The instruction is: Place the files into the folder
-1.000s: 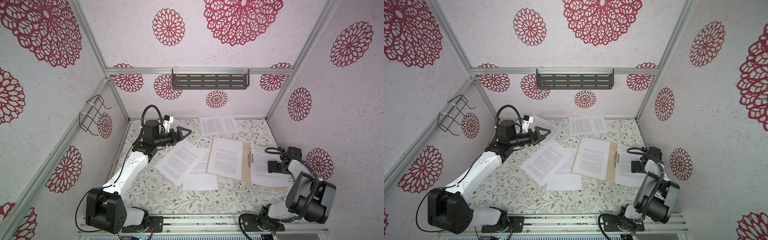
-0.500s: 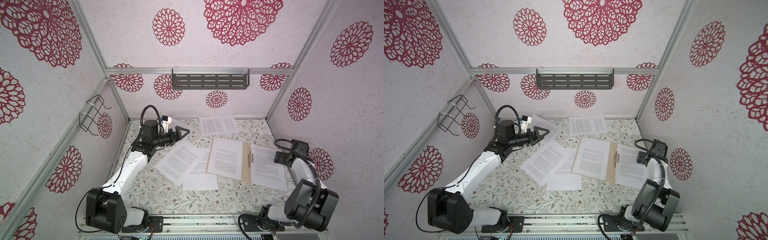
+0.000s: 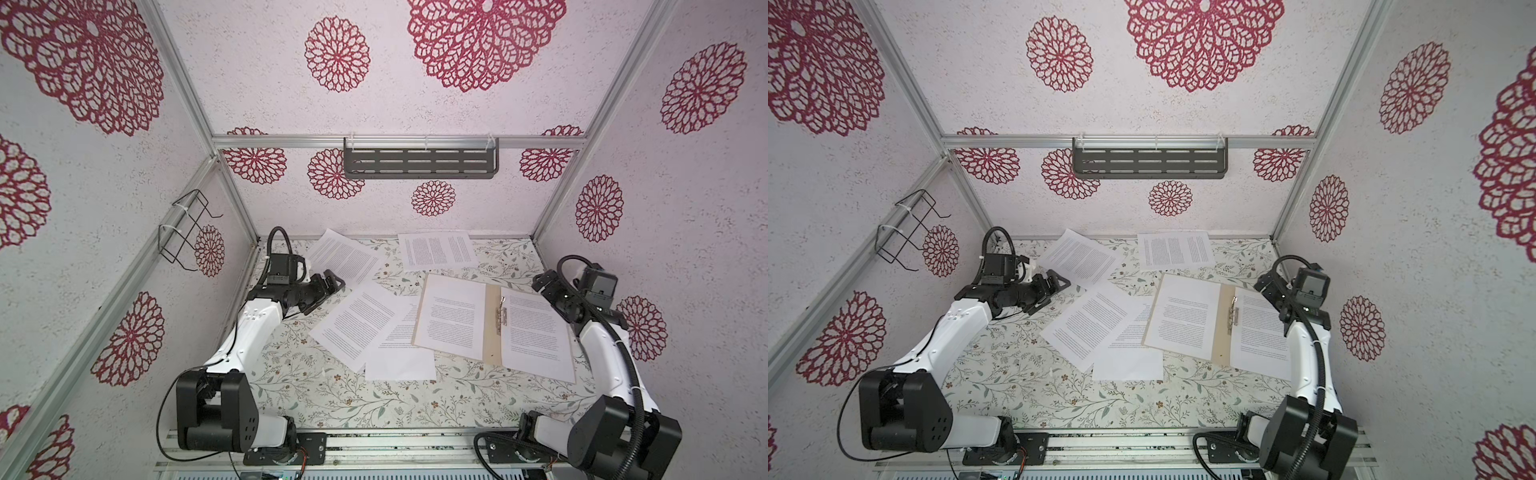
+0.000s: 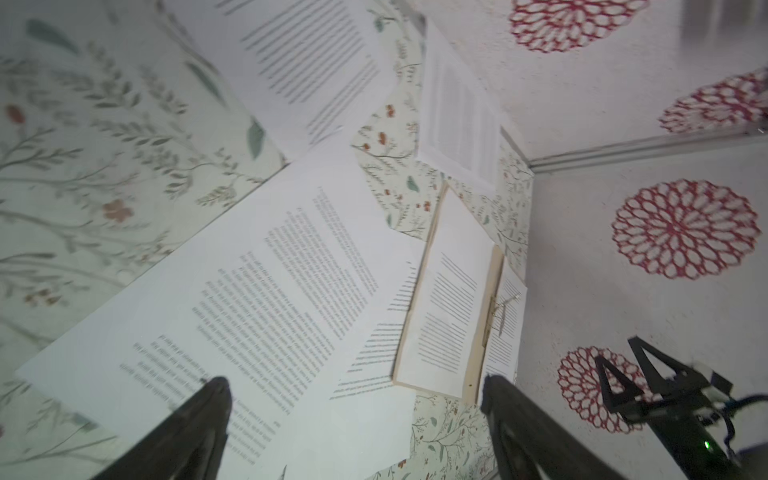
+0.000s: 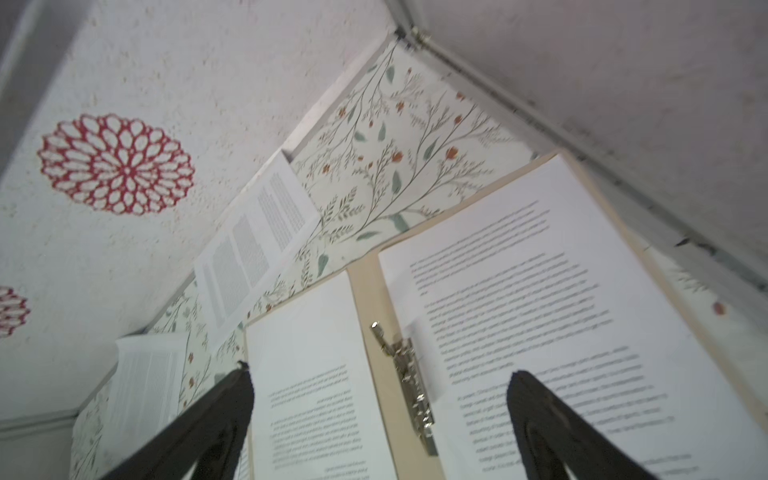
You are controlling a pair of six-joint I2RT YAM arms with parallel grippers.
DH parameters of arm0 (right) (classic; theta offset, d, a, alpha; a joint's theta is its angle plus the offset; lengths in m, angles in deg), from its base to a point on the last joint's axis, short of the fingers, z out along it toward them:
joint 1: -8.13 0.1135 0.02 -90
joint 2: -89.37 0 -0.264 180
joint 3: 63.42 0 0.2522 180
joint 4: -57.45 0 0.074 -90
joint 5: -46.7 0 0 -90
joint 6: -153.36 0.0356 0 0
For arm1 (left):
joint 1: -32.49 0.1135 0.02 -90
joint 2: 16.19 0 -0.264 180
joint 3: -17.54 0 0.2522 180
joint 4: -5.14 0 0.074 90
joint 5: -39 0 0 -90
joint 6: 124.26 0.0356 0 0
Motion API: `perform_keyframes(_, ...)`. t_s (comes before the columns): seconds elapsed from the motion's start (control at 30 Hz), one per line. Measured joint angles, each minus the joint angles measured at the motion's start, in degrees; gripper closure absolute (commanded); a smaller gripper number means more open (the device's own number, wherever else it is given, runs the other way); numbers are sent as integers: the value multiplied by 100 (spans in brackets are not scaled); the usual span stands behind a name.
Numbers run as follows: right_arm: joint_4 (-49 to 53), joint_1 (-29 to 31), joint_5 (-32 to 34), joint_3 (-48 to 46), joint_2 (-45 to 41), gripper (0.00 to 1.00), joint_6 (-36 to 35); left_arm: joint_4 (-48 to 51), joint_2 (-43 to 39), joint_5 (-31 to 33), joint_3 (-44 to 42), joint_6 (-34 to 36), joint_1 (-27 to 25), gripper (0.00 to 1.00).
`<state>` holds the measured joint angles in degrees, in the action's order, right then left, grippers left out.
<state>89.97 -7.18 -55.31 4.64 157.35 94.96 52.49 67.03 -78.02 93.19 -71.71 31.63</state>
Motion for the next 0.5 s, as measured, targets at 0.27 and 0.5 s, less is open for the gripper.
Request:
perform_keyframes(0.27,-448,2302,111,-907,-271,2,55,999,1263,579,251,385,382,3)
perform_keyframes(0.5,-813,3720,164,-837,669,8,-140,1322,1982,960,909,730,398,3)
